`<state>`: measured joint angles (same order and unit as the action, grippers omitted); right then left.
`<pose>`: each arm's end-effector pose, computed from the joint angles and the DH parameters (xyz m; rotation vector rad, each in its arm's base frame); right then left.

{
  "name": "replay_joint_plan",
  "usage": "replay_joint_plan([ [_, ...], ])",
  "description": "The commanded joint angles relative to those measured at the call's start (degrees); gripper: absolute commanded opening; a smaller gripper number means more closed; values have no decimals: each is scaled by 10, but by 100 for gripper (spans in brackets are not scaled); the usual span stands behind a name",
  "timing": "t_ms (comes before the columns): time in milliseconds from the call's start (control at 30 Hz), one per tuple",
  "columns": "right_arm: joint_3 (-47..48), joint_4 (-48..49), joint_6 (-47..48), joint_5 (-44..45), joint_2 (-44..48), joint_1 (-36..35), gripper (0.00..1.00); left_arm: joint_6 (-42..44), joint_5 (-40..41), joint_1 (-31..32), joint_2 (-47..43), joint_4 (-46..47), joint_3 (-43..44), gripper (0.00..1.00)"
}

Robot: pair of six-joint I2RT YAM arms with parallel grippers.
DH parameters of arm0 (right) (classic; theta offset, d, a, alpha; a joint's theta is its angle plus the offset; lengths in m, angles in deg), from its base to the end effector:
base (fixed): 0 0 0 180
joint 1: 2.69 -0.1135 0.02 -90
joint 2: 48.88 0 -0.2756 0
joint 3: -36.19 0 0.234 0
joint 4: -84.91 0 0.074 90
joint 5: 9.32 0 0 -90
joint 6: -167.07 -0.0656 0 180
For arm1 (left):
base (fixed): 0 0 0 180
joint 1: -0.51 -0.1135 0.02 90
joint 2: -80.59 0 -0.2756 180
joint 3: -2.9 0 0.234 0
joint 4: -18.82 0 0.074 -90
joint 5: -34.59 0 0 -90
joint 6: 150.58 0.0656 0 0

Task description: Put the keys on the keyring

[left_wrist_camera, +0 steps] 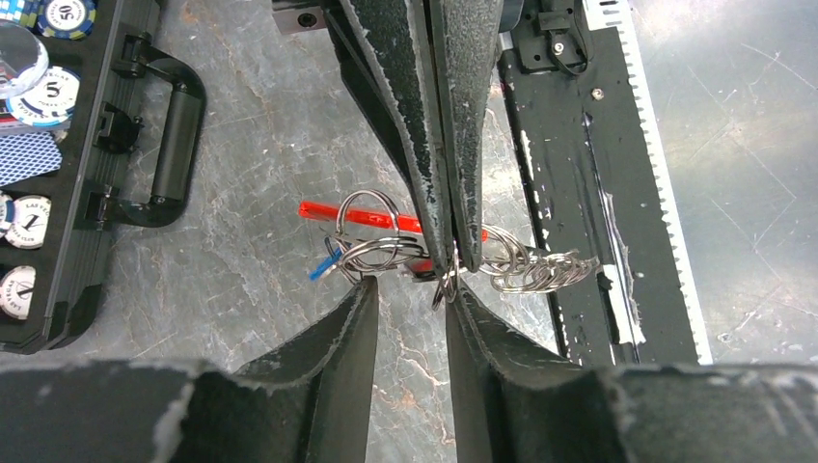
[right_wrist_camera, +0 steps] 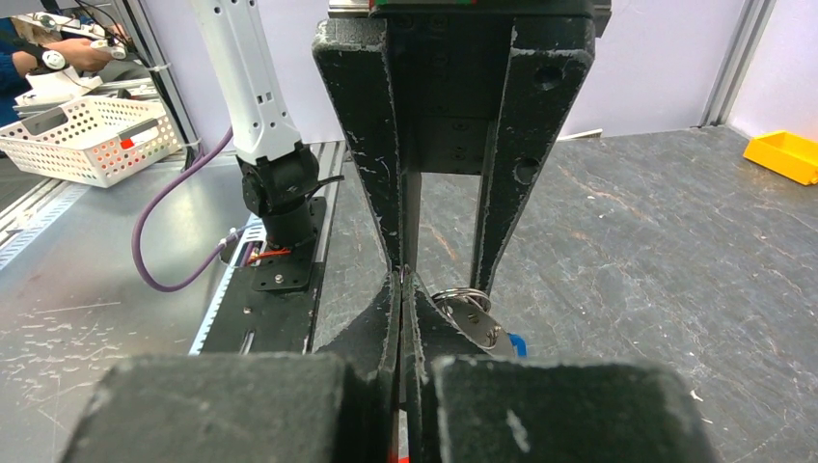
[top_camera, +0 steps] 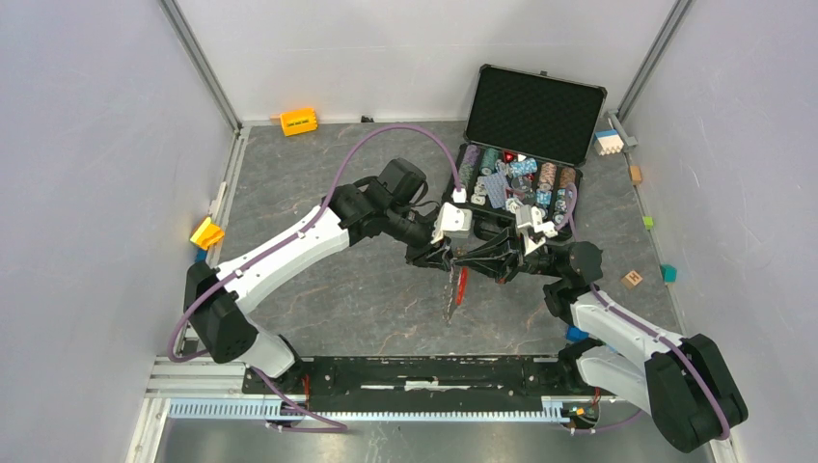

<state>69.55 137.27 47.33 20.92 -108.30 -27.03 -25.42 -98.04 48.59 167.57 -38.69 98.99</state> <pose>0.1461 0.1283 0.2954 -0.9550 1.1355 1.3546 0.1792 -0.2661 0.3343 1.8001 1.5078 -0.9998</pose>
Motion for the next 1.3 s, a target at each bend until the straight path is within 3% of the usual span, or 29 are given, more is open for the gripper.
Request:
replay_joint_plan([
  [0, 4, 29, 8, 4, -1, -4, 0, -6, 2, 5, -31, 35, 12, 40],
  [367, 7, 18, 15, 10, -5, -4, 0, 5, -47, 4, -57, 36, -9, 37],
  [933, 7, 10, 22, 10, 3, -4, 0, 0, -31, 4, -53, 74, -54, 28],
  [1167, 7, 10, 21, 10, 2, -2, 0, -8, -31, 4, -49, 76, -52, 16],
  [1267, 7, 8, 23, 11, 1, -2, 0, -12, -30, 3, -50, 77, -50, 4],
])
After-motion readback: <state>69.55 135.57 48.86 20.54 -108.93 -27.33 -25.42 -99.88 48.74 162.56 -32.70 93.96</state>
